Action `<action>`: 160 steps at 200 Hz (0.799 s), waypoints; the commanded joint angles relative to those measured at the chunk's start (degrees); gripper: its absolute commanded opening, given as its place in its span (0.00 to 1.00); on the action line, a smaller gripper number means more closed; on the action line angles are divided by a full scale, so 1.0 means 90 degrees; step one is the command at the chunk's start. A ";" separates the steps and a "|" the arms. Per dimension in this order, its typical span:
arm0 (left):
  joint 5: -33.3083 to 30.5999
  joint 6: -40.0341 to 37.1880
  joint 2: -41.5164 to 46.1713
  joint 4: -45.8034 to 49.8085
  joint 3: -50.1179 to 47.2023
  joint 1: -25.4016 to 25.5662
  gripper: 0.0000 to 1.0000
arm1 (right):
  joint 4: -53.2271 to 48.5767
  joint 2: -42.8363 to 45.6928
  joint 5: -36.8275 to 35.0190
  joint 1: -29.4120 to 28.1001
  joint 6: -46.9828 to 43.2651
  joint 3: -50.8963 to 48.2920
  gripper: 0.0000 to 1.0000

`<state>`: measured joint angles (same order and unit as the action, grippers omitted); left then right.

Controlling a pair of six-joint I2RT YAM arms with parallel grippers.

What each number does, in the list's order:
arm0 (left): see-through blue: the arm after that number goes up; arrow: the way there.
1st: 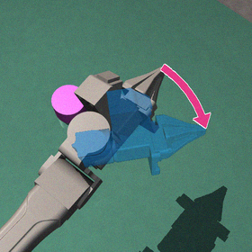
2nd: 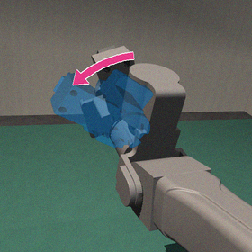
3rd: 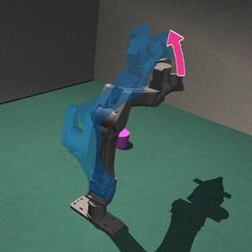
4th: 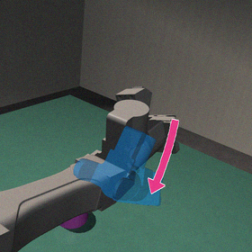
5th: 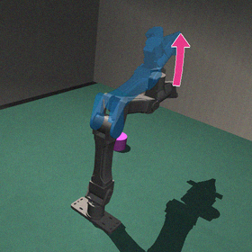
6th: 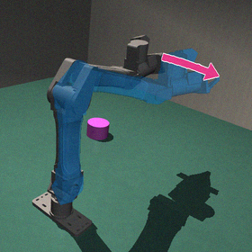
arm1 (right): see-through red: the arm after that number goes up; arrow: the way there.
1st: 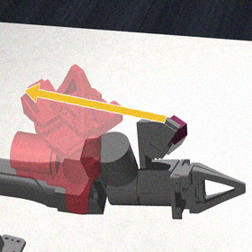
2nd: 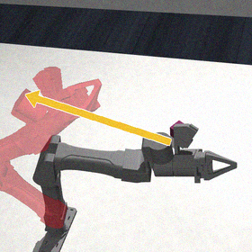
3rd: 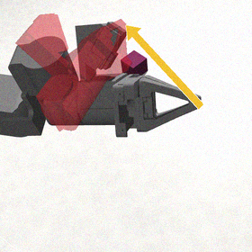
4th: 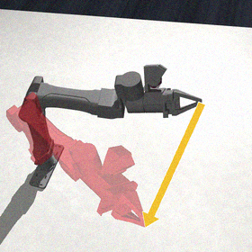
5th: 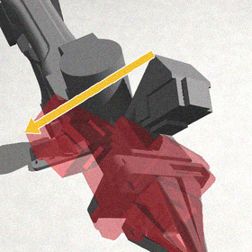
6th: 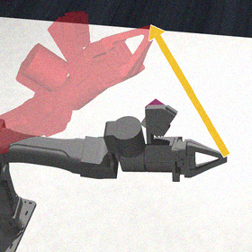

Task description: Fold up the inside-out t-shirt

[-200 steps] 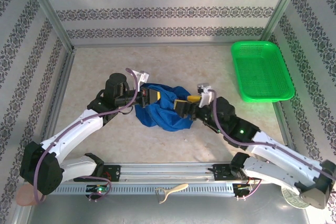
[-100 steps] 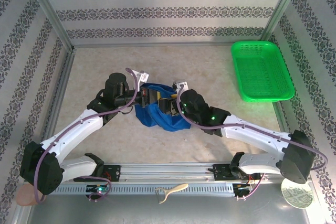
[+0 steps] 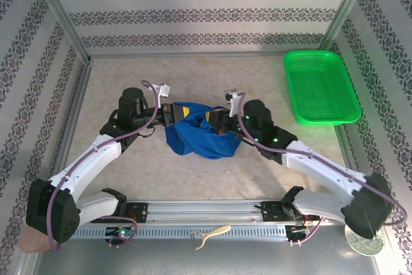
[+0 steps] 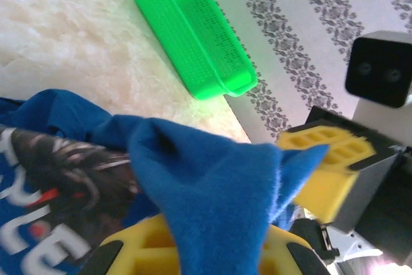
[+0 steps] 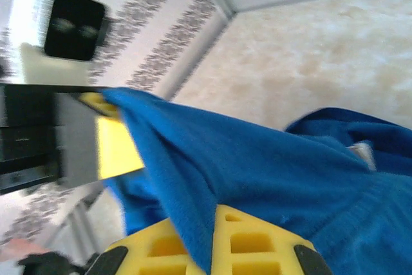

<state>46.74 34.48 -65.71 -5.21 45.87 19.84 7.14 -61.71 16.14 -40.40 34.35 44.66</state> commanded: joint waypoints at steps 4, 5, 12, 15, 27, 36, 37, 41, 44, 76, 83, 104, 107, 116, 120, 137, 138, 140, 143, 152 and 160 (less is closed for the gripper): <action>-0.0412 -0.0340 -0.0241 -0.0030 -0.0125 -0.0400 0.03 | 0.0293 0.0706 0.0843 0.0412 0.0502 -0.0129 0.00; -0.0410 -0.0337 -0.0254 -0.0053 -0.0130 -0.0404 0.04 | 0.0317 0.0710 0.0868 0.0410 0.0516 -0.0134 0.00; -0.0341 -0.0300 -0.0348 -0.0210 -0.0192 -0.0404 0.11 | 0.0534 0.0724 0.1031 0.0421 0.0644 -0.0160 0.00; -0.0308 -0.0276 -0.0392 -0.0307 -0.0227 -0.0398 0.15 | 0.0610 0.0714 0.1091 0.0430 0.0712 -0.0188 0.00; -0.0233 -0.0213 -0.0466 -0.0491 -0.0300 -0.0368 0.31 | 0.1263 0.0630 0.1295 0.0493 0.1068 -0.0367 0.00; -0.0233 -0.0230 -0.0439 -0.0496 -0.0348 -0.0344 0.39 | 0.1741 0.0516 0.1404 0.0580 0.1328 -0.0506 0.00; -0.0233 -0.0233 -0.0426 -0.0490 -0.0349 -0.0341 0.40 | 0.1793 0.0503 0.1412 0.0591 0.1343 -0.0517 0.00; -0.0238 -0.0250 -0.0382 -0.0481 -0.0378 -0.0329 0.44 | 0.1975 0.0455 0.1458 0.0638 0.1458 -0.0575 0.00; -0.0255 -0.0247 -0.0331 -0.0464 -0.0395 -0.0322 0.46 | 0.2108 0.0413 0.1474 0.0662 0.1535 -0.0622 0.00; -0.0684 -0.0146 0.0678 -0.0167 -0.0606 -0.0177 0.59 | 0.3142 0.0054 0.1580 0.0968 0.2190 -0.0938 0.00; -0.0788 -0.0069 0.0907 -0.0149 -0.0619 -0.0080 0.60 | 0.3156 0.0015 0.1537 0.0976 0.2192 -0.0956 0.00; -0.1170 0.0159 0.1270 -0.0103 -0.0563 0.0351 0.63 | 0.3204 -0.0053 0.1478 0.0986 0.2231 -0.0978 0.00; -0.1236 0.0177 0.1275 -0.0080 -0.0545 0.0438 0.64 | 0.3215 -0.0070 0.1472 0.0984 0.2242 -0.0978 0.00; -0.1515 0.0219 0.1260 0.0018 -0.0461 0.0671 0.64 | 0.3232 -0.0081 0.1454 0.0983 0.2259 -0.0978 0.00; -0.1625 0.0231 0.1234 0.0072 -0.0427 0.0795 0.65 | 0.3246 -0.0085 0.1442 0.0975 0.2265 -0.0978 0.00; -0.2416 0.0240 0.0959 0.0557 -0.0159 0.1321 0.67 | 0.3267 -0.0083 0.1395 0.0949 0.2282 -0.0988 0.00; -0.2472 0.0241 0.0937 0.0597 -0.0142 0.1346 0.67 | 0.3263 -0.0084 0.1398 0.0947 0.2280 -0.0988 0.00; -0.2567 0.0241 0.0893 0.0677 -0.0098 0.1396 0.67 | 0.3261 -0.0086 0.1394 0.0945 0.2285 -0.0988 0.00; -0.2708 0.0241 0.0823 0.0778 -0.0032 0.1471 0.68 | 0.3261 -0.0085 0.1386 0.0937 0.2280 -0.0988 0.00; -0.3092 0.0272 0.0620 0.0982 0.0103 0.1646 0.69 | 0.3262 -0.0084 0.1379 0.0916 0.2272 -0.0979 0.00; -0.3410 0.0339 0.0445 0.1172 0.0213 0.1751 0.70 | 0.3261 -0.0086 0.1371 0.0898 0.2275 -0.0978 0.00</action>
<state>28.21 35.81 -58.04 -2.22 44.40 32.49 32.10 -62.63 28.14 -31.75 54.11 36.01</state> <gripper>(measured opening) 0.692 0.053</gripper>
